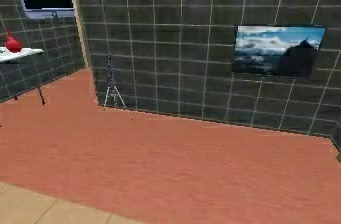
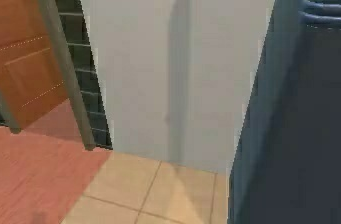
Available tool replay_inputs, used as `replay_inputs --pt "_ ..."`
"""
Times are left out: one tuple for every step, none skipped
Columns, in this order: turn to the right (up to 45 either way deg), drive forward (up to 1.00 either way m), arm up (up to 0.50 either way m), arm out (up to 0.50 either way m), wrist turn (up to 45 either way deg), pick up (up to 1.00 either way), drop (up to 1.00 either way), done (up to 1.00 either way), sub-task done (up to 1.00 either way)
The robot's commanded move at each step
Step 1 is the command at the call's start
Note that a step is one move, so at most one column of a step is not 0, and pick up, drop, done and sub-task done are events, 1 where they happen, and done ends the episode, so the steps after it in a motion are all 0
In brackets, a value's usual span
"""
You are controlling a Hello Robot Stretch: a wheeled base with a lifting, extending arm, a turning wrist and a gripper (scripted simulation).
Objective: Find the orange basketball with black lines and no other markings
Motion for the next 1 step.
replay_inputs --pt "45.0 0.0 0.0 0.0 0.0 0.0 0.0 0.0 0.0"
